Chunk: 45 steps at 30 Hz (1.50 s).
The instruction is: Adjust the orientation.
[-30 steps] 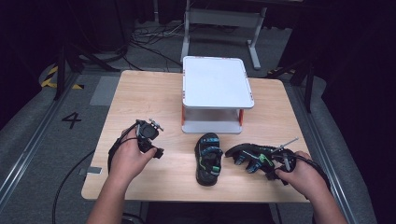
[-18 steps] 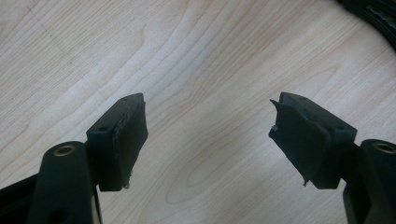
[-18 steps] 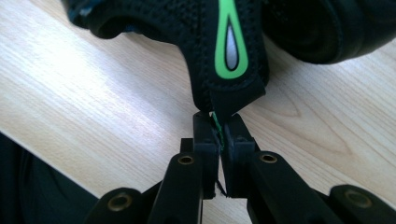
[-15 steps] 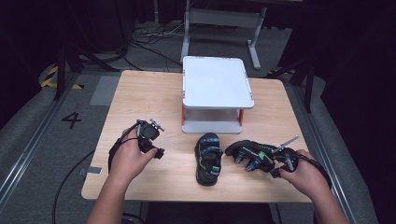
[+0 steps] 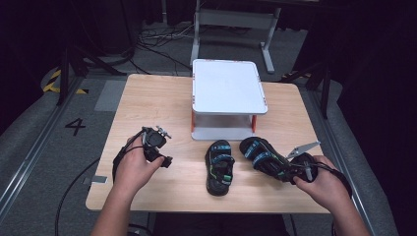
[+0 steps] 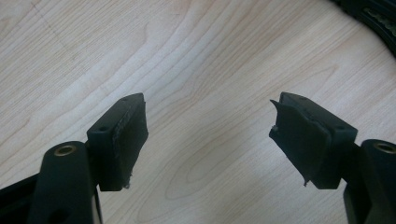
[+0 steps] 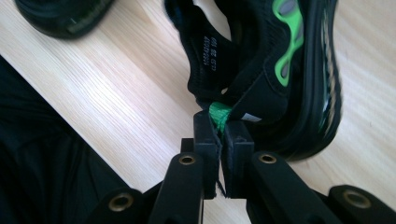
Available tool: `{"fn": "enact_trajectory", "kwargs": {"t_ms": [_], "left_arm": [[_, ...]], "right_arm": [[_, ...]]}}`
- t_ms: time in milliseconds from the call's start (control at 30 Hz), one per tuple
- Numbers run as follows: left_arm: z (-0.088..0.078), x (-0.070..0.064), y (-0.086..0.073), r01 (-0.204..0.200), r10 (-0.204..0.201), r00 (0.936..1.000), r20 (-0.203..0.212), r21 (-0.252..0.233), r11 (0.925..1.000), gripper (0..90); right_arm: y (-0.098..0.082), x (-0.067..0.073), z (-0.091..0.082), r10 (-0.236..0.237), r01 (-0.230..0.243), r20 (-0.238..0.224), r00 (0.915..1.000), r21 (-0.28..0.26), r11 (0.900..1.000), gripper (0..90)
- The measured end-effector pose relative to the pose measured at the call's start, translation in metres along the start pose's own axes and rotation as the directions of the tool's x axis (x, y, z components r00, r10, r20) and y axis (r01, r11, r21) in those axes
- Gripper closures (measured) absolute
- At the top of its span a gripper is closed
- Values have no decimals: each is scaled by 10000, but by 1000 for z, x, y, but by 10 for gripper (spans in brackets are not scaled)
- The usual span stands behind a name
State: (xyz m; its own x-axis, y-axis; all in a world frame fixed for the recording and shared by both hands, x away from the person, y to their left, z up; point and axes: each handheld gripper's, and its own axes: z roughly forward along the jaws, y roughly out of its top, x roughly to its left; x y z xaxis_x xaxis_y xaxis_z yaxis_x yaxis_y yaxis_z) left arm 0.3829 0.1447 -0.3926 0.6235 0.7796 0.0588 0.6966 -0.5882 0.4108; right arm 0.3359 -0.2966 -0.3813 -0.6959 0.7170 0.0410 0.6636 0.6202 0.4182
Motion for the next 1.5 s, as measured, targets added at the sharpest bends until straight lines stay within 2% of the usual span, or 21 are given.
{"fn": "enact_trajectory", "kwargs": {"t_ms": [167, 233, 300, 367, 500, 633, 733, 800, 933, 1000, 1100, 1133, 1200, 1367, 1433, 1467, 1500], "left_arm": [[0, 1, -3, 50, -50, 10000, -50, 65, 10000, 262], [0, 1, -4, 62, -62, 10000, -43, 56, 10000, 262], [0, 0, -3, 32, -32, 10000, -48, 59, 10000, 262], [0, 0, -3, 31, -31, 10000, -23, 82, 10000, 262], [2, -1, -3, 17, -17, 10000, 2, 133, 9999, 261], [4, -2, -1, -32, 32, 10000, 52, 175, 9998, 259], [4, -3, -1, -50, 49, 10000, 64, 169, 9998, 259], [3, -2, -1, -26, 25, 10000, 87, 141, 9999, 259], [4, -2, -2, 46, -48, 9999, 106, 200, 9998, 258], [4, -1, -1, 5, -7, 9999, 115, 183, 9998, 258], [4, 0, -1, 15, -17, 9999, 115, 192, 9998, 257], [4, 0, -1, 1, -4, 9999, 120, 183, 9998, 256], [4, 1, -2, 26, -29, 9999, 146, 199, 9998, 256], [5, 1, -2, 99, -104, 9997, 209, 241, 9997, 252], [5, 1, -2, 78, -82, 9998, 167, 224, 9997, 251], [5, 1, -3, 87, -91, 9998, 159, 228, 9997, 251], [5, 1, -3, 93, -97, 9998, 160, 249, 9996, 251]], "right_arm": [[7, 6, -1, -412, 388, -554, 9976, -445, 9983, 867], [10, 11, 1, -576, 523, -923, 9941, -591, 9969, 867], [12, 11, 3, -451, 350, -1322, 9902, -781, 9963, 867], [14, 10, 5, -302, 156, -1514, 9880, -969, 9952, 866], [15, 12, 8, -180, 40, -1628, 9865, -861, 9963, 865], [19, 23, 20, -479, 395, -1828, 9820, -493, 9980, 864], [19, 26, 33, -482, 475, -2056, 9774, -81, 9988, 863], [18, 25, 36, -454, 463, -2006, 9786, -5, 9989, 862], [17, 24, 30, -364, 382, -1970, 9797, 56, 9993, 846], [15, 23, 23, -285, 314, -1710, 9849, 143, 9994, 831], [11, 21, 14, -61, 107, -1547, 9879, 283, 9995, 782], [10, 21, 11, 4, 27, -1674, 9859, 181, 9998, 747], [9, 23, 4, -27, 68, -1435, 9896, 280, 9996, 692], [10, 19, -19, -65, 16, -892, 9960, -557, 9984, 616], [13, 16, -24, -211, 169, -373, 9991, -1089, 9939, 545], [16, 13, -24, -270, 273, 39, 9996, -1439, 9892, 503], [18, 11, -24, -272, 309, 258, 9993, -1560, 9873, 492]]}}
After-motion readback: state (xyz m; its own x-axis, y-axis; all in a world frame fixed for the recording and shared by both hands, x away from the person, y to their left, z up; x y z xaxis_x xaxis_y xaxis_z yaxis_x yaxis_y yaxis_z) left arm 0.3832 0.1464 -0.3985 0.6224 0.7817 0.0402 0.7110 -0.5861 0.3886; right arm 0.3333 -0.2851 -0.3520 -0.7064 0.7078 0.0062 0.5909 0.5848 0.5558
